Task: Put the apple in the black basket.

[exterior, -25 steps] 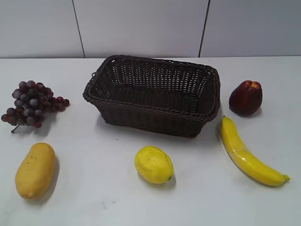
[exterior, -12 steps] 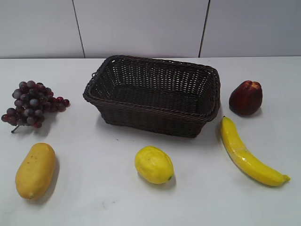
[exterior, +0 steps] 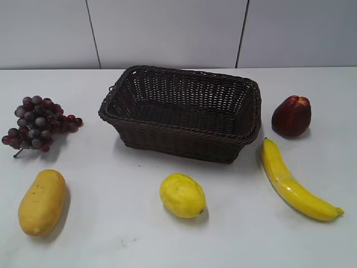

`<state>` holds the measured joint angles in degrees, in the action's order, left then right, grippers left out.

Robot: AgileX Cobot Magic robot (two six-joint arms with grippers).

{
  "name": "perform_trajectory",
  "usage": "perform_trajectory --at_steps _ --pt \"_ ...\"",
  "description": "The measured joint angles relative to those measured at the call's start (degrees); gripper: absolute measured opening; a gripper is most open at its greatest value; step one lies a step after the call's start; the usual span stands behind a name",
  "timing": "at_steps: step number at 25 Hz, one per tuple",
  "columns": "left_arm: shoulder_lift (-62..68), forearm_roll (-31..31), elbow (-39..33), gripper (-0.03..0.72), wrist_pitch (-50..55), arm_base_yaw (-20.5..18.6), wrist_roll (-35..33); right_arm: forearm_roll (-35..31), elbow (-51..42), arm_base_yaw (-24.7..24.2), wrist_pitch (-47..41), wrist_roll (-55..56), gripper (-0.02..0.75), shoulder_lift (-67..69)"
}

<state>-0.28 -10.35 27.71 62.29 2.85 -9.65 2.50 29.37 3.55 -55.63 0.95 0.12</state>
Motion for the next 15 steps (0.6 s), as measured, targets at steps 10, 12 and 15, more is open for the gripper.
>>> perform_trajectory --at_steps 10,12,15 --pt "0.0 0.0 0.0 0.453 0.0 0.0 0.0 -1.1 -0.5 0.0 32.1 0.1 0.508 20.3" --pt "0.0 0.0 0.0 0.453 0.0 0.0 0.0 -1.6 -0.5 0.0 36.2 0.1 0.571 27.6" --pt "0.0 0.0 0.0 0.453 0.0 0.0 0.0 -2.0 -0.6 0.0 43.3 0.2 0.651 38.4"
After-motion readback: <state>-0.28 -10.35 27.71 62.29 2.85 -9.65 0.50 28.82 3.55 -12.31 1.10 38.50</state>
